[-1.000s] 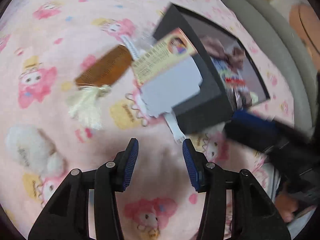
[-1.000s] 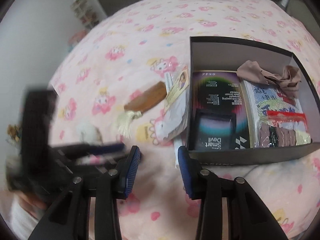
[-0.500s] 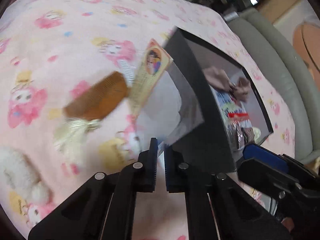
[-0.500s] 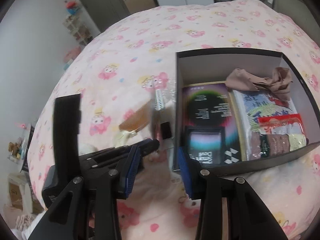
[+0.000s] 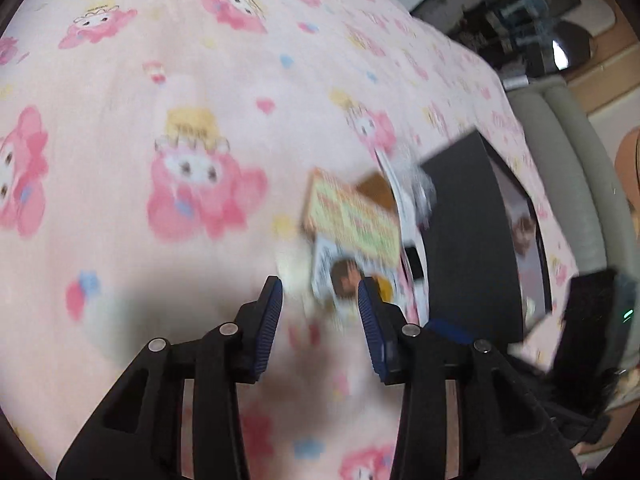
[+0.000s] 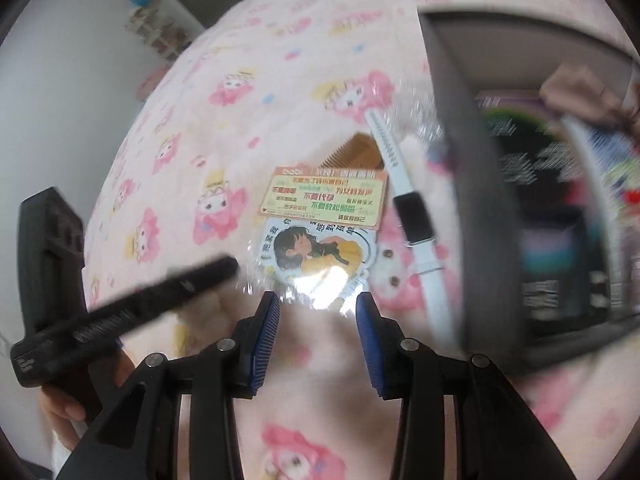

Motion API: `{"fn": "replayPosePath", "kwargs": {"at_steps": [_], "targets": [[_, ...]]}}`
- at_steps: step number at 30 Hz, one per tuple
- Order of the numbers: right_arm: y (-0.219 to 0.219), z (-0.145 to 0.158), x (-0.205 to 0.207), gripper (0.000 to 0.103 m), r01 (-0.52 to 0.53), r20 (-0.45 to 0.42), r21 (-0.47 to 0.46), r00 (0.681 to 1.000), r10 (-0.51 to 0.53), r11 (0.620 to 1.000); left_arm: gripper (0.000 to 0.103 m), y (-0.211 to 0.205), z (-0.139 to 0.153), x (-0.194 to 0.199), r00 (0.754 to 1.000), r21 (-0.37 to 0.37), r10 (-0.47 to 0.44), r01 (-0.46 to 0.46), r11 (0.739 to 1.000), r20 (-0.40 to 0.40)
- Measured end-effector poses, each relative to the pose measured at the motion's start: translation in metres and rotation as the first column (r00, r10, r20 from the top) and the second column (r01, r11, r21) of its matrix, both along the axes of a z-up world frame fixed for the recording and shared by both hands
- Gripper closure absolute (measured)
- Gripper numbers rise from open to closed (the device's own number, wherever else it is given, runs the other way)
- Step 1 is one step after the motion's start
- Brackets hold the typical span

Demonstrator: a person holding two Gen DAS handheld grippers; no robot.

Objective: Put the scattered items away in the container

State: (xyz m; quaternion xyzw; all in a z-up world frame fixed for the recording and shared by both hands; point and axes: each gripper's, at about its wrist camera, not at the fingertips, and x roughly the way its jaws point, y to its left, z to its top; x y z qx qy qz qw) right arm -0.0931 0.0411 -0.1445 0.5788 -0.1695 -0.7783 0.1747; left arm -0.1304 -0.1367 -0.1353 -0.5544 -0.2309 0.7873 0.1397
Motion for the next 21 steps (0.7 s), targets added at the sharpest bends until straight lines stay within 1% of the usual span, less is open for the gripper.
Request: {"fn": "replayPosePath", "kwargs": {"at_steps": [1,2,5,6,8,9,10,12,17,19,20,21], "targets": [[-0.003,-0.009,-0.007,0.067,0.003,0.024,-0.018,1.0,-0.003,1.0,0.064,0.001,-0.006,-0.009,1.0,0.0,0.004,-0.004,1.0,0.011],[-0.007,-0.018,-0.012,0.066,0.006,0.045,-0.015,0.999,-0.005,1.0,0.064,0.002,-0.011,-0.016,1.0,-0.002,0.007,-0.007,1.0,0.023],[-0.02,-0.04,-0.019,0.063,-0.007,0.068,0.033,0.998,0.005,0.999,0.077,0.007,-0.021,-0.024,0.999,0.021,-0.021,0.02,1.0,0.043],[-0.021,-0.045,-0.02,0.063,-0.008,0.071,0.034,0.997,0.006,0.999,0.081,0.009,-0.023,-0.024,0.998,0.028,-0.029,0.028,0.999,0.048],[-0.019,-0.05,-0.021,0.061,0.005,0.071,-0.005,0.997,-0.004,1.0,0.088,0.011,-0.026,-0.021,0.998,0.028,-0.037,0.035,0.999,0.059],[-0.018,-0.05,-0.021,0.061,0.008,0.074,-0.024,0.997,-0.006,1.0,0.091,0.011,-0.024,-0.018,0.998,0.021,-0.038,0.037,0.999,0.059],[-0.016,-0.049,-0.02,0.064,0.005,0.076,-0.06,0.997,-0.001,0.998,0.092,0.01,-0.022,-0.014,0.997,0.014,-0.045,0.044,0.999,0.059],[-0.015,-0.043,-0.019,0.073,-0.032,0.073,-0.128,0.996,0.042,0.991,0.093,0.009,-0.015,-0.003,0.995,0.004,-0.072,0.071,0.997,0.064],[-0.016,-0.028,0.001,0.073,-0.1,0.091,-0.188,0.989,0.118,0.977,0.093,-0.001,-0.004,0.029,0.987,-0.038,-0.125,0.129,0.991,0.097],[-0.015,-0.018,0.006,0.073,-0.104,0.056,-0.165,0.992,0.114,0.981,0.093,-0.007,-0.005,0.035,0.987,-0.054,-0.119,0.126,0.991,0.108],[-0.014,-0.012,0.006,0.073,-0.098,0.027,-0.127,0.994,0.102,0.987,0.093,-0.009,-0.007,0.036,0.987,-0.053,-0.113,0.12,0.991,0.111],[-0.013,-0.007,0.002,0.07,-0.093,0.008,-0.098,0.995,0.094,0.991,0.093,-0.011,-0.009,0.035,0.988,-0.048,-0.103,0.109,0.993,0.113]]}}
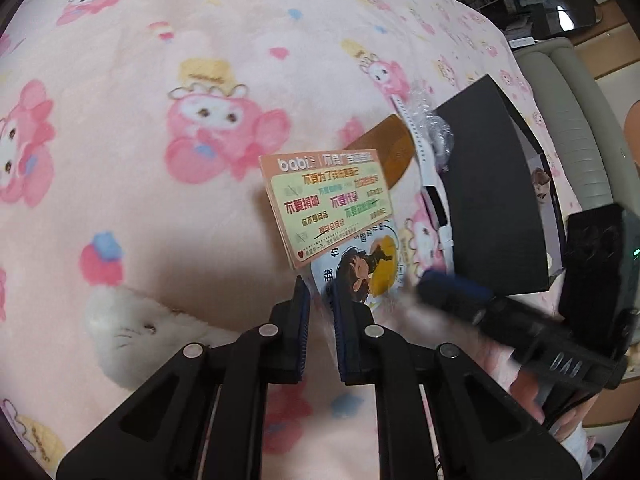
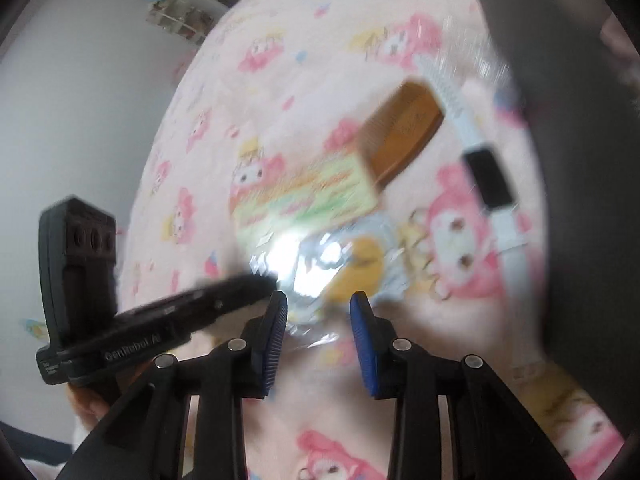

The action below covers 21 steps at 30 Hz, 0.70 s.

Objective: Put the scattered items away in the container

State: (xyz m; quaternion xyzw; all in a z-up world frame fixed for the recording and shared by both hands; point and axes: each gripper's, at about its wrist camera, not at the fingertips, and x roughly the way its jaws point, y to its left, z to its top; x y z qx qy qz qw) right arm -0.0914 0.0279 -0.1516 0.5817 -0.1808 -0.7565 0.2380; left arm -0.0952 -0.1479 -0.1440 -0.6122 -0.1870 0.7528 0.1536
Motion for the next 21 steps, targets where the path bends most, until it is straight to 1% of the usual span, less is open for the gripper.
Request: {"fn": "replayPosePath", "kwargs": {"at_steps": [1,2,3,4,5,7,8,9,10,11,12,13,15,18,19,21], "targets": [[0.0,0.004,-0.005,0.065,0.013,-0.026,0.039,1.0,-0.012,0.999,0.093,-0.002,-0.002,-0.001,1.0,0.008,0.014,-0.014,1.0,0.005],[-0.002,0.003,-0.01,0.062,0.018,-0.021,0.045,1.0,-0.017,0.999,0.093,-0.003,-0.004,-0.003,1.0,0.019,0.023,-0.023,1.0,0.009],[-0.006,-0.002,-0.017,0.052,0.003,0.0,0.039,1.0,-0.003,0.999,0.092,-0.002,-0.005,-0.005,1.0,0.022,0.028,-0.028,0.999,0.007],[-0.013,-0.009,-0.023,0.045,-0.027,0.02,0.043,0.999,0.026,0.999,0.092,-0.002,-0.005,-0.006,0.999,0.006,0.038,-0.038,0.999,0.002],[-0.019,-0.015,-0.025,0.045,-0.055,0.03,0.065,0.998,0.053,0.996,0.091,-0.002,-0.005,-0.008,0.999,-0.02,0.05,-0.051,0.999,-0.004],[-0.029,-0.029,-0.028,0.045,-0.076,0.026,0.151,0.997,0.073,0.986,0.088,-0.006,-0.004,-0.011,0.997,-0.055,0.077,-0.078,0.995,-0.019],[-0.028,-0.036,-0.03,0.045,-0.069,0.021,0.162,0.998,0.067,0.984,0.078,-0.009,-0.004,-0.012,0.996,-0.056,0.09,-0.091,0.994,-0.024],[-0.026,-0.04,-0.032,0.045,-0.055,0.023,0.141,0.998,0.052,0.988,0.074,-0.012,-0.005,-0.014,0.994,-0.052,0.102,-0.103,0.993,-0.025],[-0.023,-0.044,-0.034,0.045,-0.039,0.034,0.112,0.999,0.035,0.993,0.074,-0.015,-0.008,-0.017,0.993,-0.049,0.116,-0.117,0.992,-0.021],[-0.02,-0.048,-0.036,0.046,-0.019,0.052,0.074,0.999,0.015,0.997,0.074,-0.017,-0.011,-0.019,0.992,-0.047,0.126,-0.127,0.991,-0.011],[-0.018,-0.049,-0.036,0.055,-0.009,0.06,0.051,0.998,0.006,0.999,0.075,-0.017,-0.015,-0.022,0.992,-0.042,0.129,-0.129,0.991,0.004],[-0.017,-0.048,-0.036,0.069,-0.012,0.067,0.022,0.998,0.011,1.0,0.075,-0.016,-0.017,-0.023,0.992,-0.031,0.125,-0.124,0.992,0.019],[-0.019,-0.045,-0.033,0.079,-0.052,0.079,-0.027,0.995,0.054,0.998,0.075,-0.011,-0.016,-0.021,0.994,0.004,0.104,-0.104,0.995,0.039],[-0.023,-0.021,-0.018,0.081,-0.088,0.022,-0.005,0.996,0.088,0.996,0.074,0.002,-0.002,-0.013,0.998,-0.03,0.051,-0.05,0.998,0.04],[-0.022,-0.013,-0.014,0.081,-0.09,0.01,-0.016,0.996,0.09,0.996,0.074,0.006,0.005,-0.009,0.999,-0.035,0.03,-0.029,0.999,0.038],[-0.017,0.007,-0.005,0.081,-0.087,-0.019,-0.048,0.996,0.086,0.995,0.074,0.015,0.019,-0.002,1.0,-0.022,-0.007,0.008,1.0,0.029]]}}
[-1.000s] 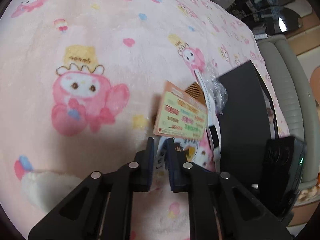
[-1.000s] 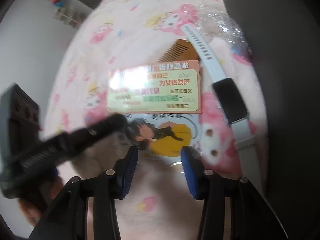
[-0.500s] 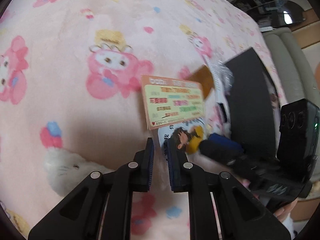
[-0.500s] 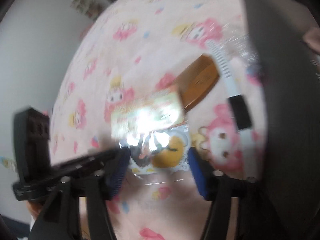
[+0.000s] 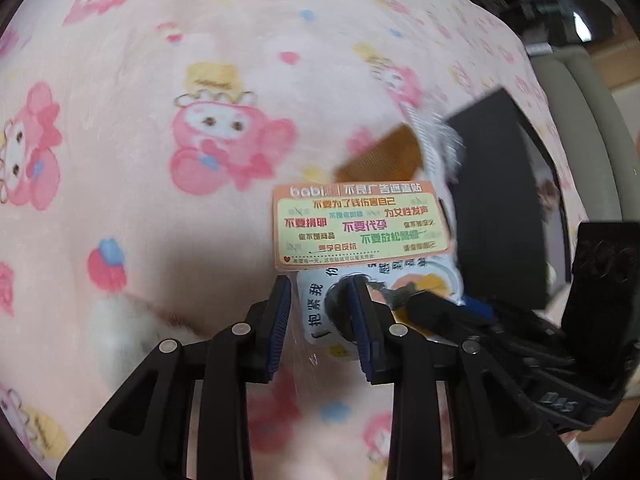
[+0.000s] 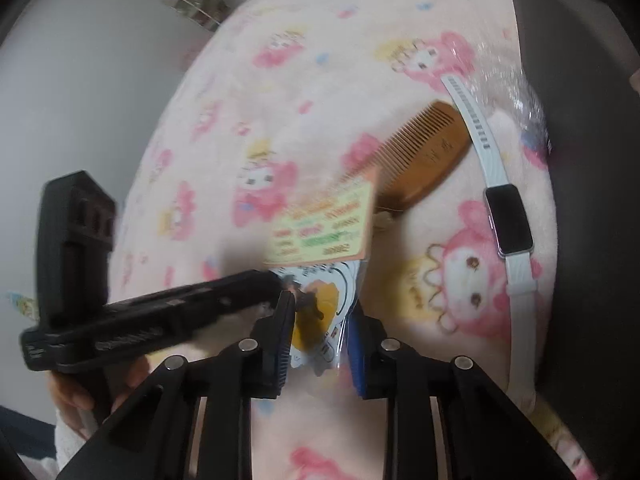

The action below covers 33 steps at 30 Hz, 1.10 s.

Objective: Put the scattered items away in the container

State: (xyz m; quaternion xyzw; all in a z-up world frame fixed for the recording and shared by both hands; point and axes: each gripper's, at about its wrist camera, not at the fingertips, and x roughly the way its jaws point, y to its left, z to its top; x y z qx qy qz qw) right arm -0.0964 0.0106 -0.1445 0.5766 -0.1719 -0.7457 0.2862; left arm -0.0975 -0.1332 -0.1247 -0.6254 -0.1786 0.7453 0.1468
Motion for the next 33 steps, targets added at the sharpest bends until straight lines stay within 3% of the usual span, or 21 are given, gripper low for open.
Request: {"fn": "replayPosePath", "kwargs": {"at_steps": [4,8,10,14,23,28,32,33], "targets": [[0.014,0.04,0.015,0.082,0.015,-0.072,-0.017,0.997,-0.016,1.0,0.074,0.025,0.037,0.01,0.995,0.02,-0.081,0.082,0.996,-0.06],[0.033,0.064,0.02,0.085,0.051,-0.124,-0.052,0.991,-0.057,0.997,0.076,0.054,0.063,0.011,0.981,-0.036,-0.149,0.145,0.989,-0.125],[0.039,0.067,0.018,0.085,0.064,-0.122,-0.049,0.99,-0.07,0.997,0.076,0.062,0.063,0.008,0.98,-0.05,-0.162,0.157,0.986,-0.12],[0.055,0.057,0.02,0.085,0.09,-0.112,0.032,0.99,-0.086,0.995,0.076,0.058,0.046,0.003,0.991,-0.045,-0.113,0.11,0.993,-0.078],[0.066,0.039,0.038,0.087,0.106,-0.072,0.122,0.993,-0.098,0.987,0.069,0.055,-0.018,0.001,0.998,0.067,-0.023,0.019,0.998,0.061],[0.082,-0.006,0.041,0.077,0.15,0.059,0.153,0.985,-0.16,0.977,0.069,0.067,-0.038,-0.001,0.996,0.049,-0.025,0.021,0.999,0.088],[0.092,-0.044,0.028,0.069,0.202,0.151,0.091,0.965,-0.214,0.975,0.069,0.074,-0.038,0.002,0.996,0.022,-0.035,0.033,0.999,0.086],[0.091,-0.046,0.026,0.068,0.208,0.139,0.09,0.966,-0.219,0.974,0.069,0.074,-0.038,0.003,0.995,0.022,-0.036,0.035,0.999,0.088]]}}
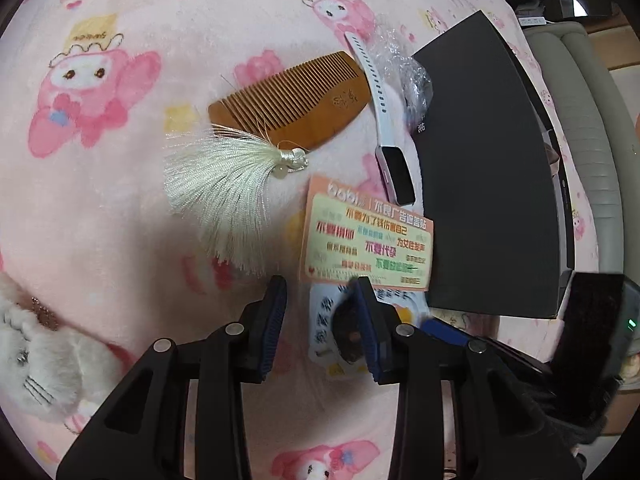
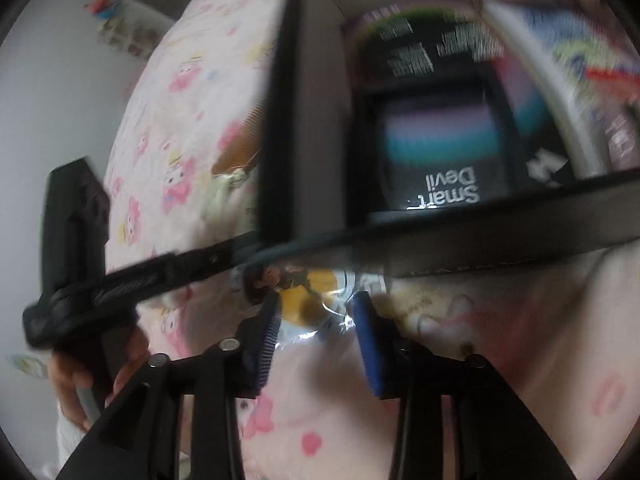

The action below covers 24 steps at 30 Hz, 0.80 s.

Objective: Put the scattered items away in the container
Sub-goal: 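Lift the card package and carry it toward the black box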

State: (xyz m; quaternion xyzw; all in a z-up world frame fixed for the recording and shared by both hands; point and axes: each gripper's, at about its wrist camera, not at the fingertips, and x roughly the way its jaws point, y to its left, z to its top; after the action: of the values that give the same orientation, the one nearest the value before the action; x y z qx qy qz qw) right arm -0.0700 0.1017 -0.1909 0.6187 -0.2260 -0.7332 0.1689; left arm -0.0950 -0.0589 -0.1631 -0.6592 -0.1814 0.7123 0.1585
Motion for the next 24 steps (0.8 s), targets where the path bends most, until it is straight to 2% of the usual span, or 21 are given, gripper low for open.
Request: {"fn": "replayPosePath", "kwargs": {"at_steps": [2,3,4,5,6,7,10,12,14,15,16,19,24], "targets": [[-0.004,-0.001,-0.002,0.068,-0.002,-0.052,0.035,0.999,0.004,0.999,0.069,0.003,0.001,0.002,1.0,-0.003,-0.013,0.013,1.0,0.003],[-0.005,0.0,-0.003,0.068,-0.009,-0.059,0.024,0.998,0.01,1.0,0.072,0.005,0.003,0.004,1.0,-0.005,-0.026,0.026,1.0,0.002],[-0.006,0.001,-0.004,0.079,-0.021,-0.058,-0.021,0.998,0.02,1.0,0.076,0.008,0.006,0.007,0.999,-0.006,-0.041,0.041,0.999,-0.005],[-0.008,0.003,-0.003,0.084,-0.044,-0.051,-0.096,0.998,0.039,0.994,0.08,0.011,0.011,0.01,0.998,-0.008,-0.056,0.056,0.998,-0.013],[-0.01,0.006,-0.002,0.085,-0.057,-0.046,-0.145,0.998,0.051,0.988,0.083,0.014,0.018,0.014,0.997,-0.014,-0.07,0.07,0.997,-0.026],[-0.011,0.009,0.0,0.085,-0.067,-0.054,-0.156,0.997,0.06,0.985,0.086,0.017,0.026,0.018,0.995,-0.024,-0.084,0.083,0.996,-0.045],[-0.016,0.019,0.004,0.085,-0.099,-0.098,-0.094,0.991,0.089,0.991,0.09,0.02,0.046,0.024,0.99,-0.056,-0.113,0.109,0.993,-0.083],[-0.011,0.018,0.005,0.085,-0.067,-0.08,-0.058,0.995,0.062,0.996,0.09,0.019,0.051,0.025,0.988,-0.082,-0.126,0.12,0.989,-0.084],[-0.002,0.012,0.007,0.081,-0.036,-0.05,-0.044,0.998,0.034,0.998,0.089,0.016,0.047,0.024,0.99,-0.084,-0.135,0.131,0.988,-0.048],[0.001,0.009,0.007,0.071,-0.027,-0.035,-0.041,0.999,0.026,0.999,0.089,0.014,0.042,0.023,0.99,-0.085,-0.137,0.134,0.987,-0.025],[0.005,0.004,0.008,0.062,-0.013,-0.014,-0.038,1.0,0.012,0.999,0.083,0.01,0.038,0.023,0.991,-0.095,-0.137,0.135,0.986,-0.008],[0.01,-0.001,0.009,0.057,0.001,-0.012,-0.045,1.0,-0.002,0.999,0.073,0.003,0.031,0.02,0.994,-0.149,-0.109,0.108,0.983,-0.001],[-0.008,-0.002,0.001,0.053,-0.019,-0.046,-0.007,0.999,0.019,1.0,0.067,0.003,0.017,0.007,0.998,-0.153,-0.068,0.068,0.986,0.002]]}}
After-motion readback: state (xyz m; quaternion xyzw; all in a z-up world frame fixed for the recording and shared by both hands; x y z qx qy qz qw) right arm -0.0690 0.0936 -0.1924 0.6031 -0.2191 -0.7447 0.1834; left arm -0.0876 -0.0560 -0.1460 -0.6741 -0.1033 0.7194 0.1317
